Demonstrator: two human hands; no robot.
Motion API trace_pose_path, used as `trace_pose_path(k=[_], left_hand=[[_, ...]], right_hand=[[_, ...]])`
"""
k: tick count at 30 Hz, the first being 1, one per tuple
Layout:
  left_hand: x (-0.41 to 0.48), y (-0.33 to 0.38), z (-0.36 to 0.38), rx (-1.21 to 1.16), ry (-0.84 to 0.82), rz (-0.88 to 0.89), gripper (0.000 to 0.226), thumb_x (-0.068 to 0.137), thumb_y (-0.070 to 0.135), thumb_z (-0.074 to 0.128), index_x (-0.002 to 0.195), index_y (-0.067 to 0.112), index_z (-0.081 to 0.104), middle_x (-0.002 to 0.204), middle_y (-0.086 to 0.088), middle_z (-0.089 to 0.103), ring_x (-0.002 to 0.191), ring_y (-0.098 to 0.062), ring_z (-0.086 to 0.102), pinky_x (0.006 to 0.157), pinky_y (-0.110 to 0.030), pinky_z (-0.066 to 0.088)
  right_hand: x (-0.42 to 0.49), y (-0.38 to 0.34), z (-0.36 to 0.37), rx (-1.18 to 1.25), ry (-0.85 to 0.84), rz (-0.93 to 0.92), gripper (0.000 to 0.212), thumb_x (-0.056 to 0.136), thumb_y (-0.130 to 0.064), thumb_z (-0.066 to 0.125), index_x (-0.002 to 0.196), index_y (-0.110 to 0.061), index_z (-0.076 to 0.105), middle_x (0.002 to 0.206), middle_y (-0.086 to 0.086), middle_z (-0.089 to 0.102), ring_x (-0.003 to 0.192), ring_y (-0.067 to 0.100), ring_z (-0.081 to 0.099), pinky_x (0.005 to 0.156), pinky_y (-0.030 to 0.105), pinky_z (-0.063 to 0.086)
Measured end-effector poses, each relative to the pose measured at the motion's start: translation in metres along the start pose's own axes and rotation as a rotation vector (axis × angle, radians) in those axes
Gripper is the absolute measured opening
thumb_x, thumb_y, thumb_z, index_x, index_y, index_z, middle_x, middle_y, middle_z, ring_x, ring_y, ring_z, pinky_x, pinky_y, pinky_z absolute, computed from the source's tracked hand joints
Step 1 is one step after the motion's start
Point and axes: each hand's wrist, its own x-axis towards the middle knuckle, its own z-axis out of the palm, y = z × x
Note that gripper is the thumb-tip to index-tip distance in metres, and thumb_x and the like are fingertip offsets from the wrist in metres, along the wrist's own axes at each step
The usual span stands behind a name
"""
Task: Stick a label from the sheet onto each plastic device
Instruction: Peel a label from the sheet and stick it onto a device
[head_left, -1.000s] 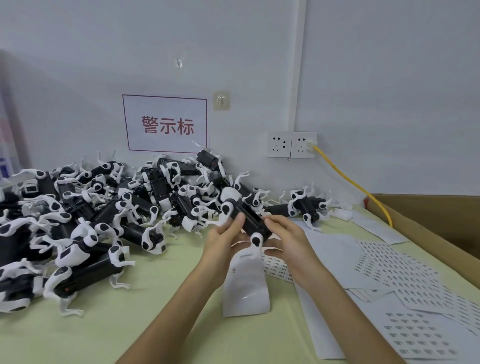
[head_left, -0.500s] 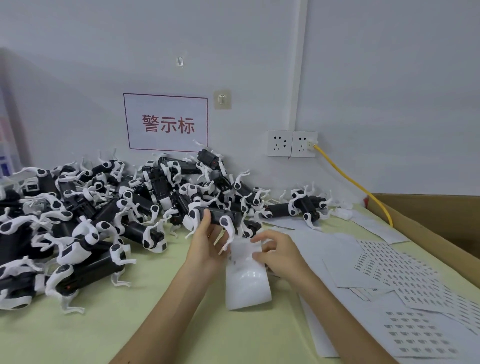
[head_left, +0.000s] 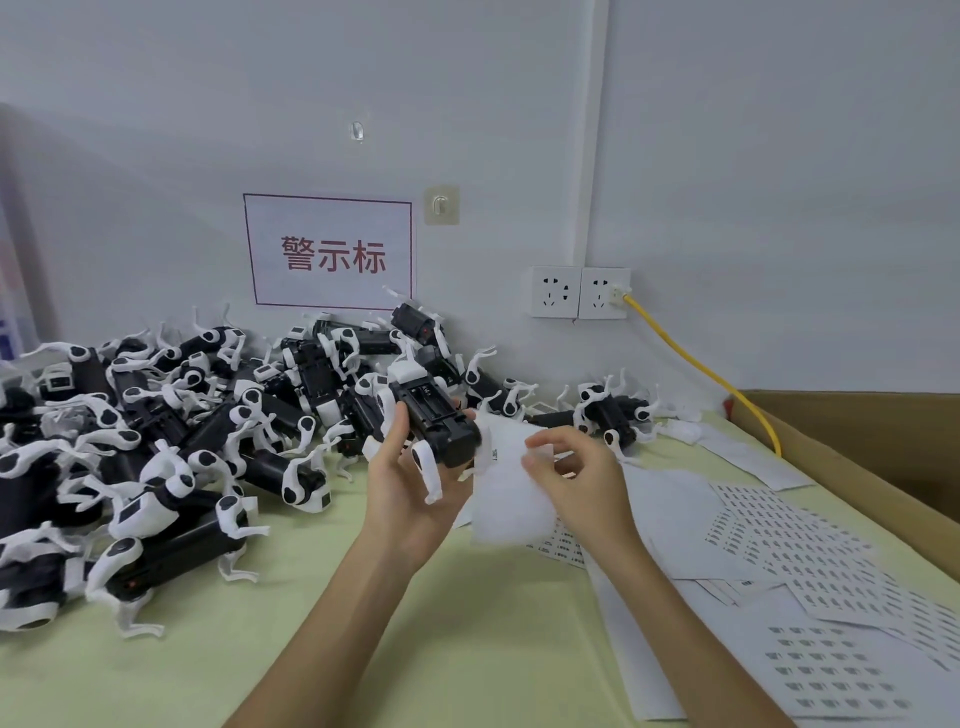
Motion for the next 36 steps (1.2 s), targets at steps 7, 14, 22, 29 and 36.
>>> trace_pose_path(k=[7, 14, 22, 29, 36], left_hand=[[0.001, -0.004, -0.005, 0.091, 0.022, 0.006, 0.048, 0.090, 0.056, 0.059, 0.102, 0.015, 0.082, 0.106, -0.007, 0.076, 0.095, -0.022, 0.072, 0.102, -0.037, 0.034], [0.001, -0.010, -0.003, -0.004, -0.049, -0.034, 0.053, 0.082, 0.046, 0.079, 0.117, 0.006, 0.075, 0.127, -0.018, 0.068, 0.124, -0.041, 0.062, 0.107, -0.055, 0.048], [0.005, -0.007, -0.011, -0.039, 0.008, -0.020, 0.050, 0.087, 0.052, 0.065, 0.106, 0.008, 0.080, 0.119, -0.013, 0.073, 0.115, -0.035, 0.069, 0.110, -0.051, 0.044], [0.004, -0.009, -0.007, -0.176, -0.002, -0.062, 0.046, 0.083, 0.045, 0.074, 0.101, 0.003, 0.080, 0.110, -0.011, 0.076, 0.095, -0.027, 0.075, 0.076, -0.032, 0.059], [0.004, -0.007, -0.006, -0.288, -0.056, -0.078, 0.054, 0.075, 0.039, 0.087, 0.113, 0.003, 0.074, 0.119, -0.009, 0.072, 0.110, -0.029, 0.069, 0.098, -0.042, 0.049]], right_hand=[[-0.002, 0.004, 0.005, -0.253, -0.029, -0.067, 0.027, 0.077, -0.031, 0.084, 0.101, -0.034, 0.073, 0.100, -0.012, 0.045, 0.096, 0.004, 0.050, 0.078, 0.010, 0.037], [-0.003, 0.007, 0.009, -0.297, -0.076, -0.254, 0.023, 0.075, -0.020, 0.085, 0.095, -0.016, 0.073, 0.106, -0.008, 0.054, 0.098, 0.005, 0.053, 0.080, 0.013, 0.040], [-0.008, 0.004, 0.014, -0.104, -0.067, -0.284, 0.026, 0.084, -0.014, 0.078, 0.108, -0.023, 0.073, 0.101, -0.021, 0.068, 0.095, 0.000, 0.065, 0.079, 0.008, 0.045], [-0.009, 0.005, 0.012, -0.107, 0.023, -0.358, 0.020, 0.083, -0.013, 0.079, 0.100, -0.021, 0.071, 0.114, -0.017, 0.068, 0.111, -0.003, 0.061, 0.091, 0.011, 0.044], [-0.007, 0.007, 0.014, -0.075, -0.004, -0.301, 0.014, 0.088, -0.015, 0.074, 0.101, -0.020, 0.077, 0.101, -0.020, 0.071, 0.102, -0.002, 0.064, 0.084, 0.008, 0.043]])
